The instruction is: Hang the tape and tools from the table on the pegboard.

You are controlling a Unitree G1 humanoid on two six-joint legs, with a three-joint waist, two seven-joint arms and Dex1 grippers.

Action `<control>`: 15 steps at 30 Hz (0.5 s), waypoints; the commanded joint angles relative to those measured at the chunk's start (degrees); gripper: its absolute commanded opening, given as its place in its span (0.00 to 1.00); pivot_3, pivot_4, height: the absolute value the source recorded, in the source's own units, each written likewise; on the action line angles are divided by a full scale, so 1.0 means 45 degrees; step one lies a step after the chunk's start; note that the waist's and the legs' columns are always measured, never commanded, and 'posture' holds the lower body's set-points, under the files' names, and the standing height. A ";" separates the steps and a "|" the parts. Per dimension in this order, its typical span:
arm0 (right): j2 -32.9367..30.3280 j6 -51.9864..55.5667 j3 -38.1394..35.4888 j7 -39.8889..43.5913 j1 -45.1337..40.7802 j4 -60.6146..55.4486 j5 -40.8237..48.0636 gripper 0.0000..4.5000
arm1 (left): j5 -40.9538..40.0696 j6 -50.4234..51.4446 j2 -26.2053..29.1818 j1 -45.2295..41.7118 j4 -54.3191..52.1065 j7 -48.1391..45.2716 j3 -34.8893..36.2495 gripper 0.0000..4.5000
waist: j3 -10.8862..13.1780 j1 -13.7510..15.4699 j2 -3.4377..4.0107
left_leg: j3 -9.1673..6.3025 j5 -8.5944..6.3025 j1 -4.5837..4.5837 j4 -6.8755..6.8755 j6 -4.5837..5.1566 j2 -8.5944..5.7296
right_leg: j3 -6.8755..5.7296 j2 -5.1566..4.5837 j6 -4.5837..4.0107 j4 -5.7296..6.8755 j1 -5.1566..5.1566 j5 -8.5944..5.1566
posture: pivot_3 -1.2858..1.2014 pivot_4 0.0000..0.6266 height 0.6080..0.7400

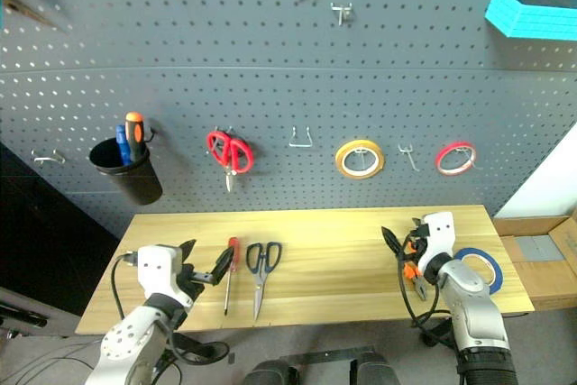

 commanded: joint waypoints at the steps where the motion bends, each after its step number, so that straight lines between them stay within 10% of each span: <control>1: -0.0114 -0.0136 -0.0097 -0.0047 -0.0003 -0.0249 -0.0010 1.00 | -0.0180 -0.0158 0.0124 -0.0110 -0.0107 -0.0070 0.0351 0.99 | 0.0000 0.0000 0.0000 | 0.0000 0.0000 0.0000 0.0000 0.0000 0.0000 | 0.0000 0.0000 0.0000 0.0000 0.0000 0.0000 | 0.52 0.15 1.00; 15: -0.0096 -0.0168 -0.0189 -0.0141 -0.0506 0.0239 0.0058 1.00 | -0.0188 -0.0266 0.0164 -0.0395 0.0426 -0.0563 -0.0024 0.99 | -0.0062 -0.0009 -0.0002 | 0.0001 0.0000 0.0001 0.0002 0.0000 0.0000 | 0.0000 0.0003 -0.0001 0.0003 0.0000 0.0001 | 0.51 0.12 1.00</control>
